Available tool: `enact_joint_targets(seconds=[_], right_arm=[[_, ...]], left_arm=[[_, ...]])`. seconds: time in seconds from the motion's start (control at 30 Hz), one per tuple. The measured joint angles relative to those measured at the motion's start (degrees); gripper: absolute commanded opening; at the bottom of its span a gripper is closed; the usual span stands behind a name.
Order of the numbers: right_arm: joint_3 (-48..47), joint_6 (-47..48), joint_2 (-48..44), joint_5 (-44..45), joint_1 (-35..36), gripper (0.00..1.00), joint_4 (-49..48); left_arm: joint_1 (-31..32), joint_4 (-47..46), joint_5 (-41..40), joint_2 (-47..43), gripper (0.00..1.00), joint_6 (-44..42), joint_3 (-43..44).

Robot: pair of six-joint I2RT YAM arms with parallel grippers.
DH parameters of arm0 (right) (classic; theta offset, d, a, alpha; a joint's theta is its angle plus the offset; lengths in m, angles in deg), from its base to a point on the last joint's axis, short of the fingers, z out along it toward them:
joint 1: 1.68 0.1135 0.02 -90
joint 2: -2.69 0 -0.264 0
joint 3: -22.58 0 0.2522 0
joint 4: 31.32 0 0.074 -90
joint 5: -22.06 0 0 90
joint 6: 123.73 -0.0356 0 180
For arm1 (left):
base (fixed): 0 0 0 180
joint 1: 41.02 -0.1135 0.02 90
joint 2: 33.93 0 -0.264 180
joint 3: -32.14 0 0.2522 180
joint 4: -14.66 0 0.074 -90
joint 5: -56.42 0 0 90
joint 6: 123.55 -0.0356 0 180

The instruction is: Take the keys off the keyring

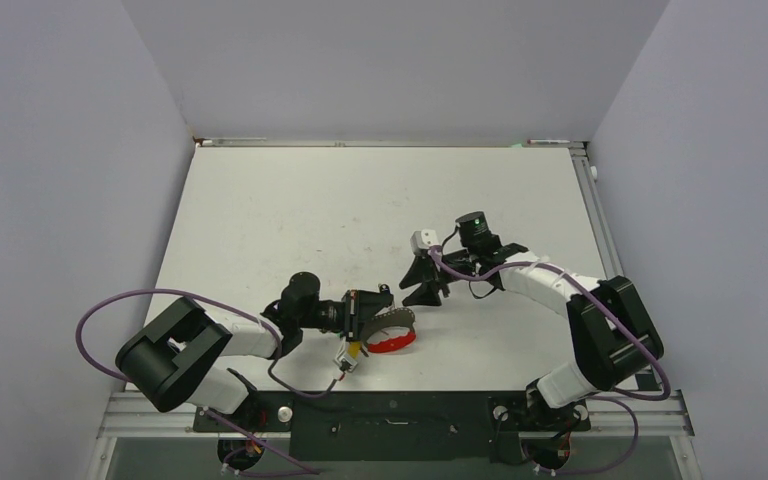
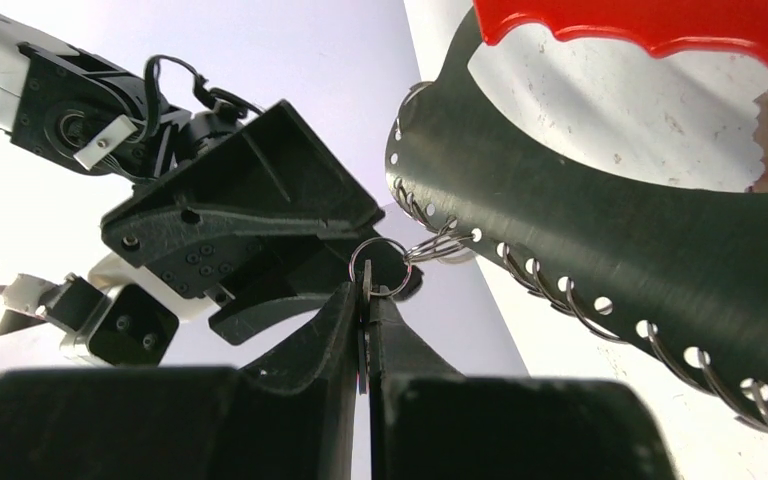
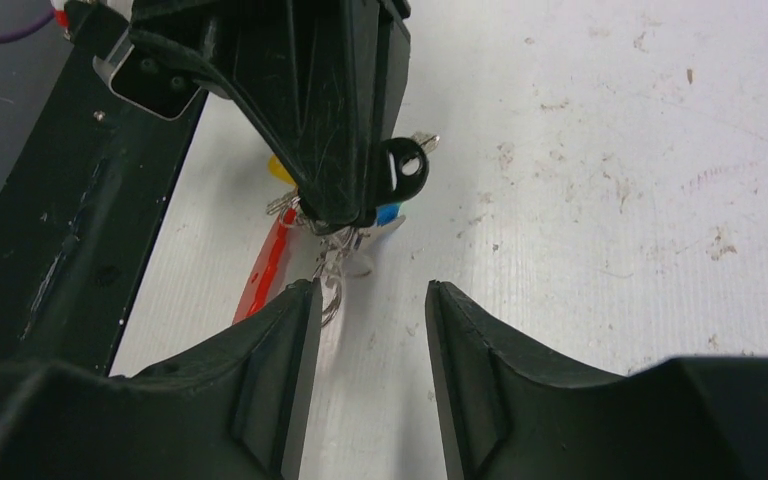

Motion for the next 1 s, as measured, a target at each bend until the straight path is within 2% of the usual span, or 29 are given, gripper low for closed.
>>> enact_joint_targets(seconds=[0.17, 0.37, 0.67, 1.0], right_arm=[[-0.07, -5.68, 1.53, -0.68, 0.66, 0.42, -6.95], [-0.07, -8.04, 2.75, -0.83, 1.55, 0.38, -10.93], [0.83, -6.67, 3.65, -0.83, 5.6, 0.34, -9.68], [1.09, -4.26, 3.65, -2.4, 6.29, 0.37, -6.29]], left_arm=[[0.0, -0.85, 1.05, 0.0, 0.0, -0.48, -0.28], [0.0, -1.7, 1.7, -0.04, 0.0, -0.74, -0.31], [-0.24, -2.14, 2.86, -0.39, 0.0, -0.9, -0.83], [-0.24, -2.4, 2.84, -0.5, 0.0, -0.87, -1.18]])
